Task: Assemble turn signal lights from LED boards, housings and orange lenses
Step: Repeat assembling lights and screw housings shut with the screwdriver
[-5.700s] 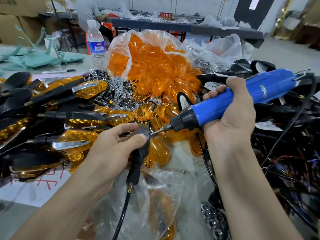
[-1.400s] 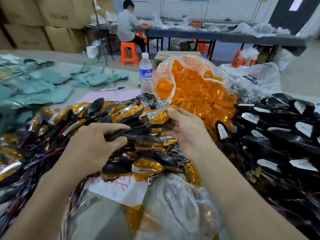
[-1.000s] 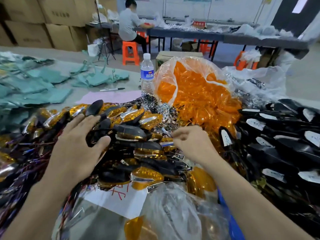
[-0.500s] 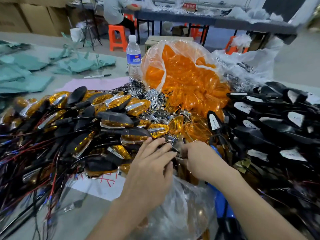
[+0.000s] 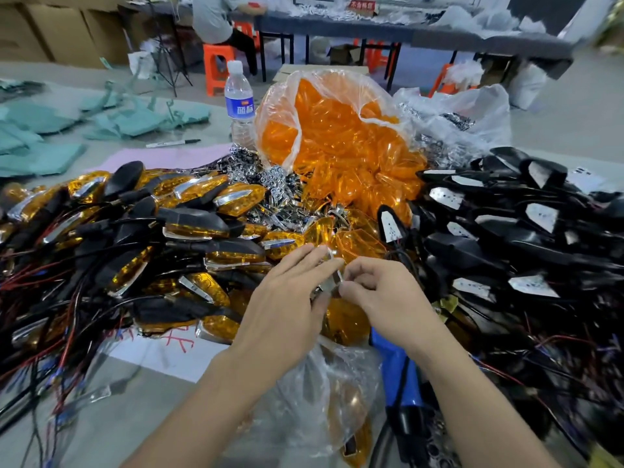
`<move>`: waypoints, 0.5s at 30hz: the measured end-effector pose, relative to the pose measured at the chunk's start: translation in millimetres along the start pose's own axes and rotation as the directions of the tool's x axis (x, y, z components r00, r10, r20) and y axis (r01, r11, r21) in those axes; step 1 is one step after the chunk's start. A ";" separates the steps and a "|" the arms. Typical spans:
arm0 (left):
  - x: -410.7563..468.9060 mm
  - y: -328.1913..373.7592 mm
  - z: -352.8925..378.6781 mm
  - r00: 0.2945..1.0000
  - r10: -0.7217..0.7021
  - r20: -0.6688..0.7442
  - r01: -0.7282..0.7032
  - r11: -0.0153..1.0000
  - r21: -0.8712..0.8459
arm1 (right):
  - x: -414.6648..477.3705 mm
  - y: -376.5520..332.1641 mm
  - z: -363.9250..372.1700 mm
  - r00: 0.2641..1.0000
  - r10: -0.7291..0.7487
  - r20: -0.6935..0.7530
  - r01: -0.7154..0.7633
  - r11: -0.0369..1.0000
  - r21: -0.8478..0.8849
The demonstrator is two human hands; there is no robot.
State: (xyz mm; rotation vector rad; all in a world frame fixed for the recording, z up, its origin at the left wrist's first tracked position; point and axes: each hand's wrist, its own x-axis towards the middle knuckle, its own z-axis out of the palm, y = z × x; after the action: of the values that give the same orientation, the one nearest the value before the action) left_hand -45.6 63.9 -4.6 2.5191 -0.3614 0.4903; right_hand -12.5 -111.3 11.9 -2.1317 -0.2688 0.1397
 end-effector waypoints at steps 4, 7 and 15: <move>5.3 12.6 -1.4 0.997 -0.079 -0.019 0.078 0.996 -0.036 | -12.6 4.3 -6.4 0.996 0.061 0.061 -0.076 0.954 0.288; 4.8 14.7 -8.7 0.970 -0.242 -0.037 0.243 0.968 0.056 | -18.0 8.9 -1.9 0.976 0.212 -0.038 -0.169 0.862 0.478; 5.6 9.5 -17.7 0.825 -0.557 0.092 0.532 0.711 -0.460 | -15.0 -4.4 43.9 0.963 0.102 0.251 0.051 0.842 -0.537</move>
State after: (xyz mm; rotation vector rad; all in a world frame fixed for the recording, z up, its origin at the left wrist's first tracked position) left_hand -48.6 65.2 16.0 1.9894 0.2737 0.1934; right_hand -36.6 -76.9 -8.3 -2.6834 -0.4871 0.4170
